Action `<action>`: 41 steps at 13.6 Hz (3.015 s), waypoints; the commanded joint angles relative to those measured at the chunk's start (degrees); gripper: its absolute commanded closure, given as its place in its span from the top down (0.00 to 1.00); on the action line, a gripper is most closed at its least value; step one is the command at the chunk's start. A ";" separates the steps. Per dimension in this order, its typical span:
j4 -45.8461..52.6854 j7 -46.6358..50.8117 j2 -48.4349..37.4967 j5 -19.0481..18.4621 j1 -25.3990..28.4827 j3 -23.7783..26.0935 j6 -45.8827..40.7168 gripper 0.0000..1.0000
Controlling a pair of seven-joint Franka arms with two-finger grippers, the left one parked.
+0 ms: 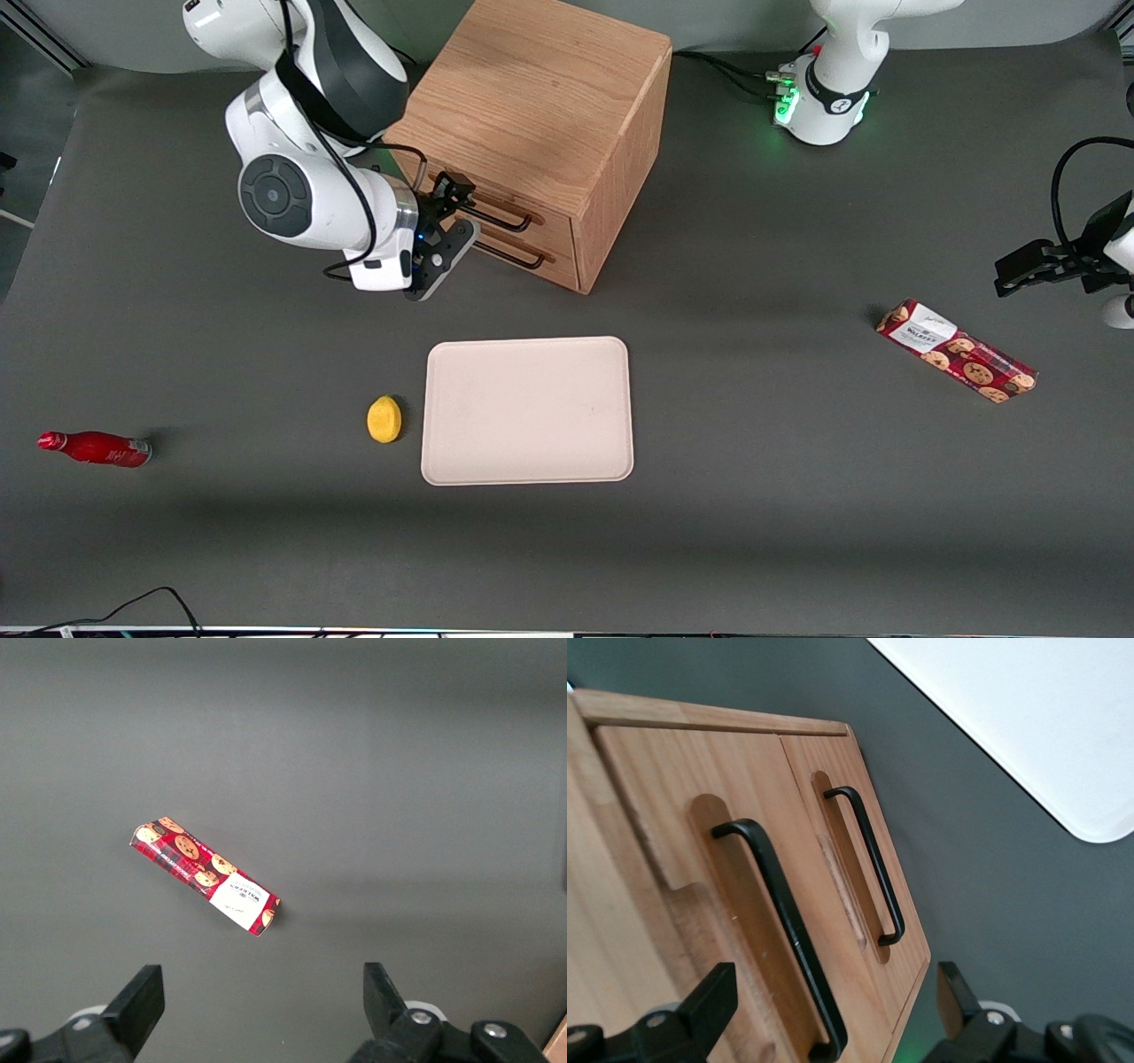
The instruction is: Open upper drawer
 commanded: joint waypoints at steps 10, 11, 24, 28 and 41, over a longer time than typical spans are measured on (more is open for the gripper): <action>-4.70 -3.67 1.92 -1.02 -0.03 2.89 3.99 1.00; -4.78 -3.68 2.18 -1.02 -0.03 2.90 3.99 1.00; -8.73 -4.20 2.80 -3.66 -2.23 4.74 6.26 1.00; -8.74 -4.20 3.50 -3.57 -2.23 5.10 6.71 1.00; -3.21 -4.55 6.49 -4.89 -3.72 5.10 8.38 1.00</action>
